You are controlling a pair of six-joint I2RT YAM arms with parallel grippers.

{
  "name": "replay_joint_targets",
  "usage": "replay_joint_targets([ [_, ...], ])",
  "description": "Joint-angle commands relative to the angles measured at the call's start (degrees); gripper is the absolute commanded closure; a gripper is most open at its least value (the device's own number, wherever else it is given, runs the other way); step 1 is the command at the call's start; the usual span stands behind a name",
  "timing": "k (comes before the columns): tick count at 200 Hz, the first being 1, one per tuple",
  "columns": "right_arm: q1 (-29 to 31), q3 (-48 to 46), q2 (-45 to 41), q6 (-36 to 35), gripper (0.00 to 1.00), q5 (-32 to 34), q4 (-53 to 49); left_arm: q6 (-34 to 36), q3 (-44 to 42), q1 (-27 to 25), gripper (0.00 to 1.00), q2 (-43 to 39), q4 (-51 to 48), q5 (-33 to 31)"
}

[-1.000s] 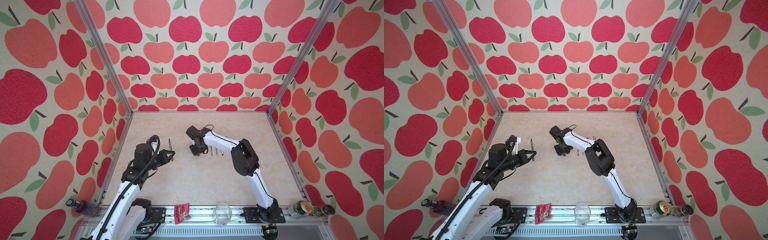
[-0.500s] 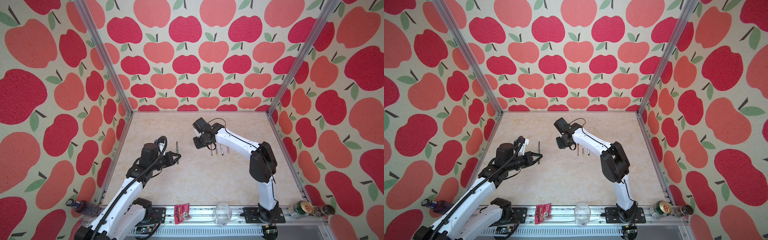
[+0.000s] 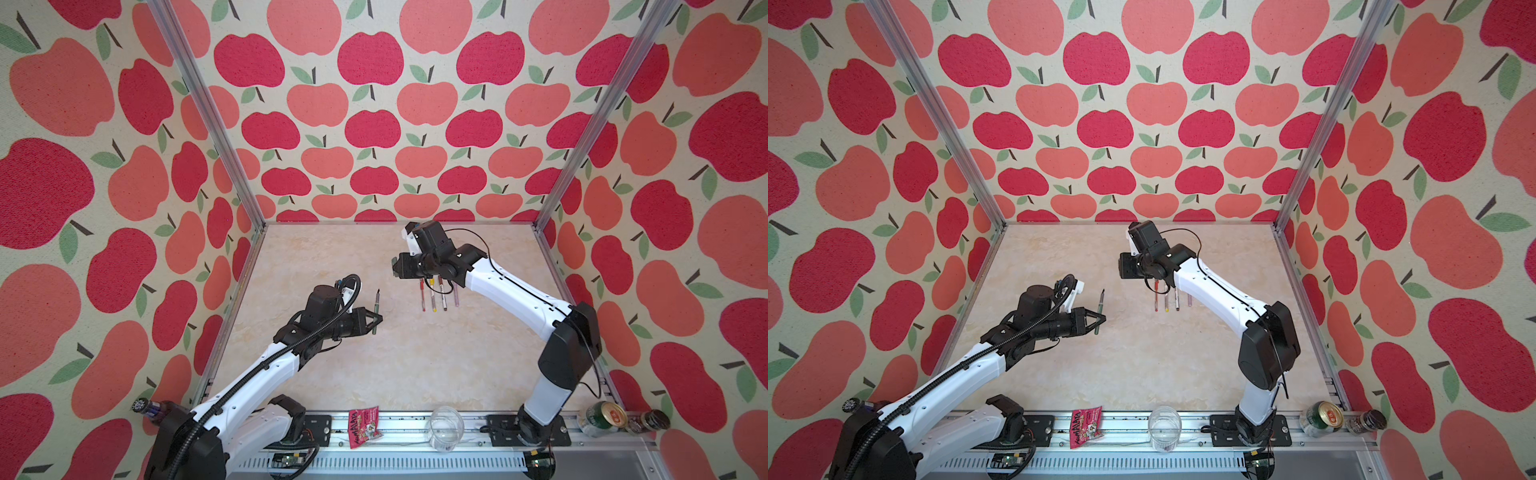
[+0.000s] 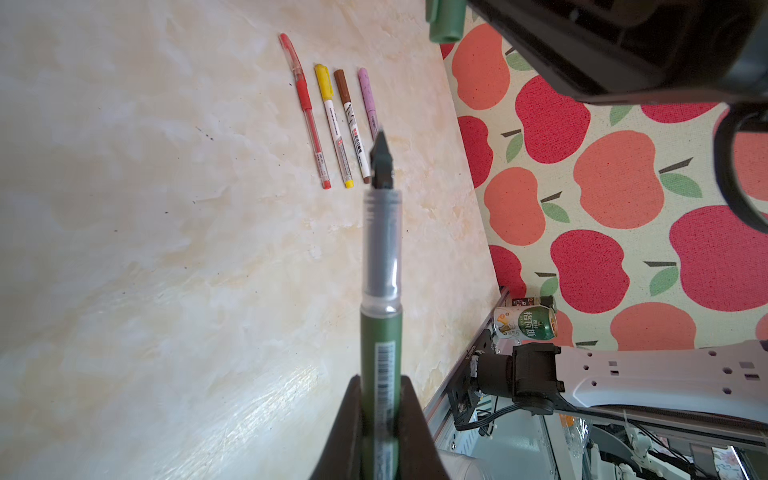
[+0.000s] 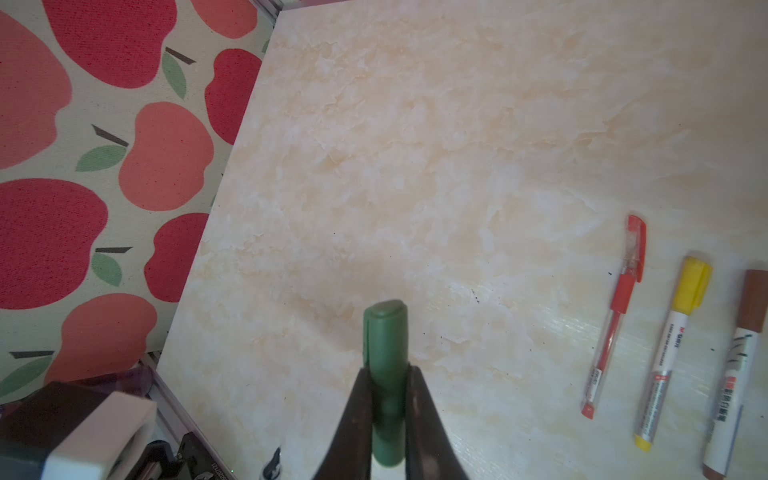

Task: Insert the pens into the pen caps
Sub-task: 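Lift the green cap with the right gripper above the held green pen tip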

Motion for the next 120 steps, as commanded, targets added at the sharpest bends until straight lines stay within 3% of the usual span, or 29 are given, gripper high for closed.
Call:
replay_joint_targets([
  [1, -0.34, -3.35, -3.23, 7.08, 0.95, -4.46, 7.97, -1.0, 1.91, -0.94, 0.96, 0.93, 4.88, -2.24],
  [120, -0.83, -7.53, -3.96, 14.82, 0.95, -10.23, 14.95, -0.76, 3.27, -2.38, 0.96, 3.44, 6.82, -2.81],
])
